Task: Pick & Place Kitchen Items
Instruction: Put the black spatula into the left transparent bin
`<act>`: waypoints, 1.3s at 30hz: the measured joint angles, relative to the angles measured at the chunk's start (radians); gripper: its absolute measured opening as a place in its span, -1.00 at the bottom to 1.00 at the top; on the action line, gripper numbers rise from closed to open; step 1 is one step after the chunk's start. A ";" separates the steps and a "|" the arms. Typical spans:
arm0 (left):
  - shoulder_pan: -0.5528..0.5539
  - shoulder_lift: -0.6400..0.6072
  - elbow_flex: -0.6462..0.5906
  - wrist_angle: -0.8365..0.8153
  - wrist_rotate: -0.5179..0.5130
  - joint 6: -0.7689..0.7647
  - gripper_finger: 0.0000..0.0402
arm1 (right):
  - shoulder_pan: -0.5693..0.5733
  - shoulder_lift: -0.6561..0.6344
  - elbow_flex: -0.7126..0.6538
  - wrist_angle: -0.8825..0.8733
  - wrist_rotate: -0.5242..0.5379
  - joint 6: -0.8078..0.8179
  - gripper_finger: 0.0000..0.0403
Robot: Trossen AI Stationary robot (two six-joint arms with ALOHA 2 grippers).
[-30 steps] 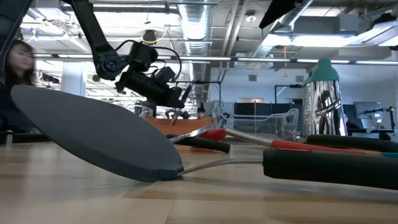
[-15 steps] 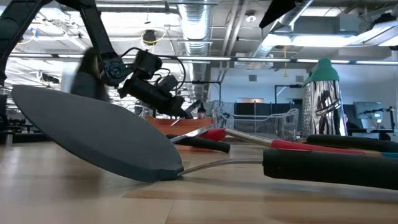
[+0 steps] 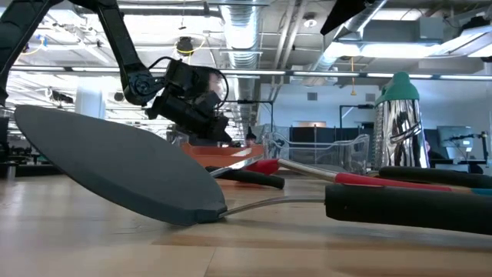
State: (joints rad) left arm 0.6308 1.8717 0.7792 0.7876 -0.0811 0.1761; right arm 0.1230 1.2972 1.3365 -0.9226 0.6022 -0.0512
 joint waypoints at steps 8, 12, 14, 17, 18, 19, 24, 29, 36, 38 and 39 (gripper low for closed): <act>0.000 -0.004 0.000 0.013 0.000 -0.005 -0.60 | 0.001 0.000 0.000 0.000 0.000 0.000 -0.99; -0.001 -0.036 0.000 0.016 0.019 -0.008 -0.62 | -0.003 0.000 0.000 0.008 0.000 0.000 -1.00; -0.001 -0.061 0.000 0.018 0.049 -0.008 -0.66 | -0.009 0.000 0.000 0.031 0.000 -0.004 -1.00; -0.004 -0.113 0.000 0.017 0.100 -0.009 -0.77 | -0.016 0.000 0.001 0.048 -0.001 -0.011 -1.00; -0.006 -0.131 0.000 0.019 0.117 -0.009 -0.82 | -0.016 0.000 0.001 0.048 -0.001 -0.011 -1.00; -0.010 -0.152 0.000 0.015 0.130 -0.009 -0.87 | -0.020 0.000 0.001 0.048 -0.001 -0.011 -1.00; -0.046 -0.263 -0.009 -0.001 0.159 -0.007 -0.98 | -0.028 0.000 0.001 0.048 -0.003 -0.011 -1.00; -0.096 -0.398 -0.061 -0.004 0.159 0.007 -0.97 | -0.028 0.000 0.001 0.047 -0.003 -0.011 -1.00; -0.152 -0.631 -0.204 -0.062 0.159 0.010 -0.99 | -0.028 0.000 0.001 0.045 -0.034 -0.010 -1.00; -0.160 -0.700 -0.247 -0.093 0.159 0.010 -0.99 | -0.027 0.000 0.001 0.045 -0.036 -0.010 -1.00; -0.164 -0.732 -0.265 -0.110 0.158 0.009 -0.99 | -0.027 0.000 0.001 0.046 -0.037 -0.010 -1.00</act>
State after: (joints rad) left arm 0.4663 1.1392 0.5139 0.6778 0.0771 0.1848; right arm 0.0956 1.2976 1.3373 -0.8769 0.5655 -0.0616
